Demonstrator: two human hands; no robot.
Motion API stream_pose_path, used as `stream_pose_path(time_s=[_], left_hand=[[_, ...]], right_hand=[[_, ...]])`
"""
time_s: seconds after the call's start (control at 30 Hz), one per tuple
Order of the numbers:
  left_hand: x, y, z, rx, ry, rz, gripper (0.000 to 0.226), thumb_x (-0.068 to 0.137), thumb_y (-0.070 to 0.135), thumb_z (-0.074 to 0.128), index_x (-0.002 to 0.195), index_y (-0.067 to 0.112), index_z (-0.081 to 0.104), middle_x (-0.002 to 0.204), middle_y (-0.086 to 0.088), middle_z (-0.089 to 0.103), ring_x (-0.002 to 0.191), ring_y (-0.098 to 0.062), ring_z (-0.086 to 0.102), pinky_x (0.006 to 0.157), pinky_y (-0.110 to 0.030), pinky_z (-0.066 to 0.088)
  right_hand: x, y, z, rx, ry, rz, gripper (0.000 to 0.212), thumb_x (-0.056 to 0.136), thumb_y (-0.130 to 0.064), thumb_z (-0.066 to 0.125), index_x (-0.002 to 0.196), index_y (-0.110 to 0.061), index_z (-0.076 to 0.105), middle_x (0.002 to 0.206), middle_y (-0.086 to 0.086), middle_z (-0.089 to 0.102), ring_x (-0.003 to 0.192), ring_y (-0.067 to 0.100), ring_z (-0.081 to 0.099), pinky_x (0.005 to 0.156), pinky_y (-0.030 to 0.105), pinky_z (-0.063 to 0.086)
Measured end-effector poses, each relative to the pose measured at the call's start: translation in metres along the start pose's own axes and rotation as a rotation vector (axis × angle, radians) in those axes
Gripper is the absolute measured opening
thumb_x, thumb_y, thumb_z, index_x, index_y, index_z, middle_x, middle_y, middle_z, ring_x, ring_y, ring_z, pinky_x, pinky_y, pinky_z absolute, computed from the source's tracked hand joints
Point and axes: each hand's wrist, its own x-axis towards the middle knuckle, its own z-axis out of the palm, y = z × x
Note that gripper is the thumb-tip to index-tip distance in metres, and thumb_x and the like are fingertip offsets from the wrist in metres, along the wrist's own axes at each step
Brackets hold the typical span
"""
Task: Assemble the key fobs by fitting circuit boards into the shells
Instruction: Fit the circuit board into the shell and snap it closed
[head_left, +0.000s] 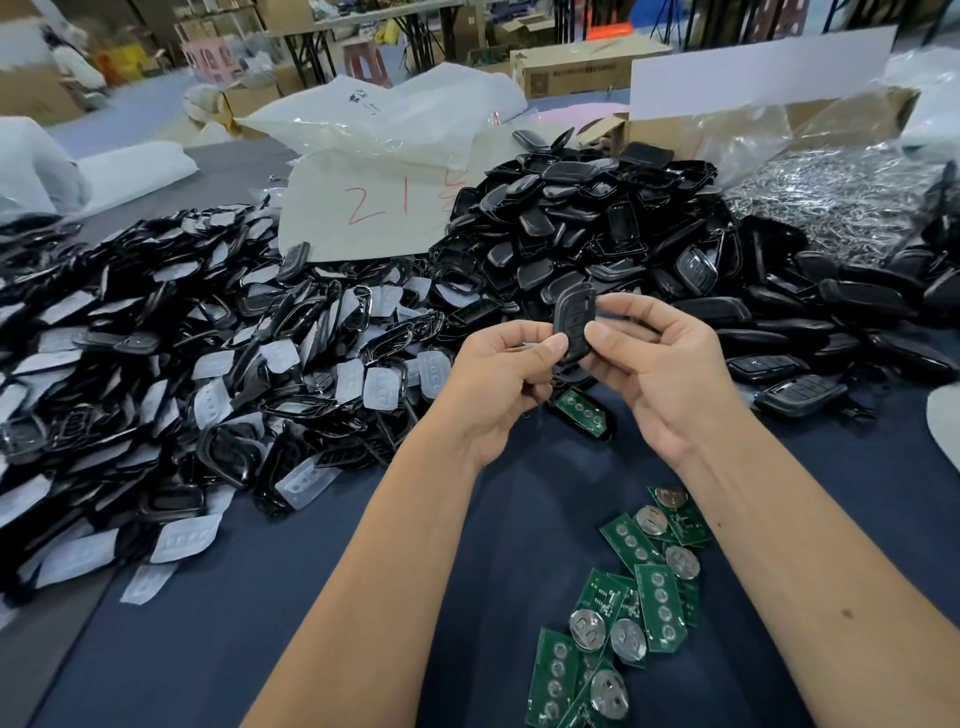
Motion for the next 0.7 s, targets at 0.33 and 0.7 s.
stream_pose_path(time_s=[0.33,0.7], left_hand=[[-0.0041,0.0031,-0.0026,-0.002,0.115,0.146,0.009,0.097,0.007,0.068,0.091,0.01,0.074,0.083,-0.011,0.072,0.078,-0.022,0.07,0.083,-0.043,0.063],[0.0001,-0.002,0.0033,0.353,0.329,0.384,0.012,0.091,0.01,0.076,0.085,0.02,0.071,0.082,0.002,0.075,0.075,-0.01,0.069,0.075,-0.034,0.06]], right_hand=[[0.0,-0.0001,-0.0014,-0.119,-0.116,-0.056,0.029,0.086,0.011,0.073,0.109,-0.004,0.066,0.076,0.006,0.075,0.067,0.022,0.072,0.066,0.032,0.062],[0.0002,0.0043,-0.0001,-0.15,-0.079,-0.074,0.021,0.094,0.001,0.071,0.111,-0.009,0.074,0.085,0.009,0.078,0.077,0.02,0.074,0.074,0.034,0.064]])
